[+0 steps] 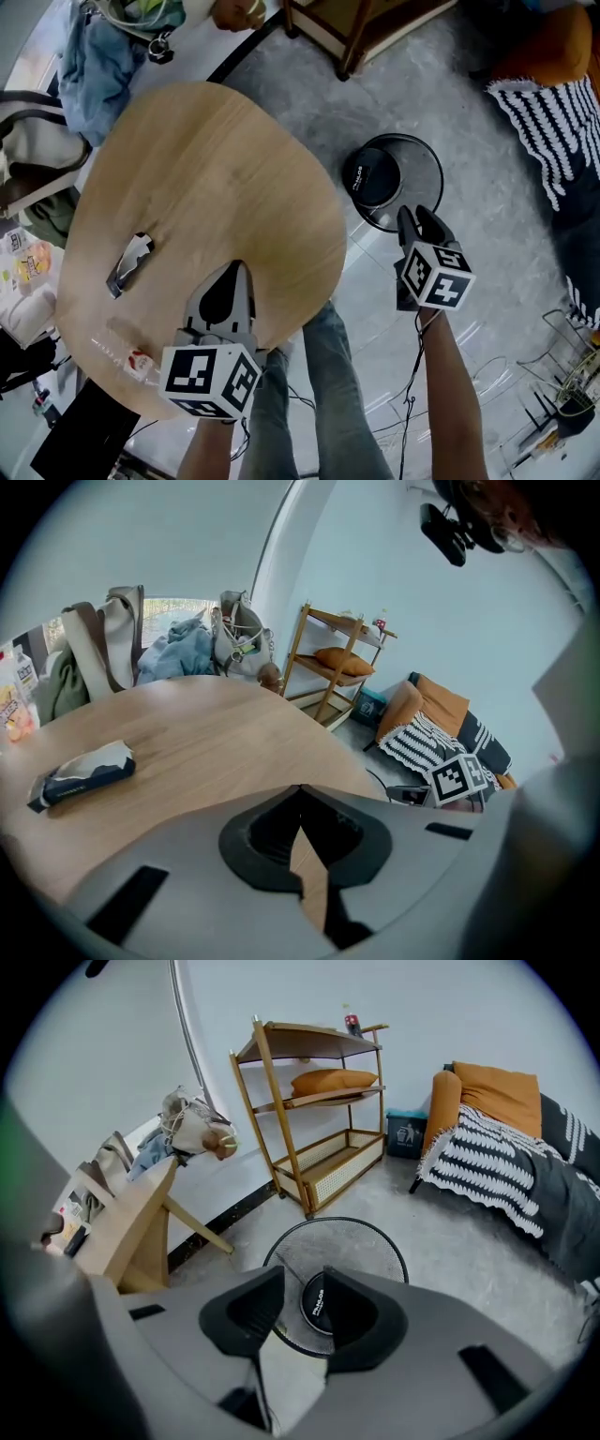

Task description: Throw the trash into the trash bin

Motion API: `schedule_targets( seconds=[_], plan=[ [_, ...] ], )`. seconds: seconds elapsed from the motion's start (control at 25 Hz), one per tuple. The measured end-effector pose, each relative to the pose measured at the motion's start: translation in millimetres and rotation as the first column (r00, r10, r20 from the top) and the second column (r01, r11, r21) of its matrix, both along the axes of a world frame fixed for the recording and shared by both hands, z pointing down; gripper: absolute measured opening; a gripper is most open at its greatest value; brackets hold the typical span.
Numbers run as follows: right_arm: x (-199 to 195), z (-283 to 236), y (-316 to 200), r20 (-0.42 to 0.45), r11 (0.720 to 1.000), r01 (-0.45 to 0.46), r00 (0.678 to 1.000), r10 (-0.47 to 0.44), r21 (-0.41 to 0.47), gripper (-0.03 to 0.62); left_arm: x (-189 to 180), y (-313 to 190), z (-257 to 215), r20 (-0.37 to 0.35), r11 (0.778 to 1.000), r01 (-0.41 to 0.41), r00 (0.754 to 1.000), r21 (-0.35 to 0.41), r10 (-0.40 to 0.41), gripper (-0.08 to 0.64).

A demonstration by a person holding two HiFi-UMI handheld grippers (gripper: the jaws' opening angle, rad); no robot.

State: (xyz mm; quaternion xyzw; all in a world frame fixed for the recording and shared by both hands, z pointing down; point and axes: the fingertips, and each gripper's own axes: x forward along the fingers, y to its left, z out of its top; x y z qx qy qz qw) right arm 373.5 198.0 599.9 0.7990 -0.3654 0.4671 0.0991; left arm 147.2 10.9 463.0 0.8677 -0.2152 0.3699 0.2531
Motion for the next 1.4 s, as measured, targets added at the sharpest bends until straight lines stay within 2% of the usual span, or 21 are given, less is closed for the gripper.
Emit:
schedule_targets(
  seconds=[0.24, 0.4, 0.6, 0.68, 0.88, 1.04, 1.12, 1.32, 1.4],
  plan=[
    [-19, -55, -21, -0.057, 0.986, 0.169, 0.984, -0.17, -0.015, 0.137, -37, -13, -20, -0.02, 0.997, 0.075, 0.997, 0.015, -0.074, 0.011],
    [-35, -89, -43, -0.095, 0.956, 0.293, 0.951, -0.293, -0.014, 0.138, -60, -20, -36, -0.038, 0.992, 0.125, 0.992, 0.03, -0.124, 0.011],
    [-57, -133, -74, -0.138, 0.923, 0.385, 0.914, -0.381, 0.007, 0.137, -99, -30, -58, -0.06, 0.978, 0.204, 0.978, 0.044, -0.201, 0.011],
    [-72, -147, -91, -0.156, 0.9, 0.436, 0.89, -0.428, 0.021, 0.138, -117, -33, -63, -0.067, 0.97, 0.239, 0.969, 0.051, -0.236, 0.011],
    [-128, -164, -141, -0.194, 0.813, 0.58, 0.803, -0.564, 0.039, 0.141, -167, -42, -69, -0.07, 0.943, 0.327, 0.944, 0.065, -0.323, 0.011],
    [-173, -168, -175, -0.191, 0.738, 0.674, 0.73, -0.657, 0.04, 0.143, -201, -47, -73, -0.075, 0.918, 0.392, 0.919, 0.061, -0.387, 0.011],
    [-196, -168, -191, -0.189, 0.686, 0.727, 0.678, -0.71, 0.03, 0.143, -217, -48, -73, -0.073, 0.905, 0.421, 0.906, 0.06, -0.417, 0.011],
    [-246, -165, -225, -0.187, 0.528, 0.849, 0.518, -0.835, -0.009, 0.147, -244, -53, -67, -0.082, 0.868, 0.494, 0.868, 0.046, -0.49, 0.011],
    [-261, -163, -235, -0.185, 0.481, 0.877, 0.469, -0.864, -0.022, 0.146, -252, -53, -62, -0.088, 0.85, 0.526, 0.849, 0.031, -0.522, 0.011]
  ],
)
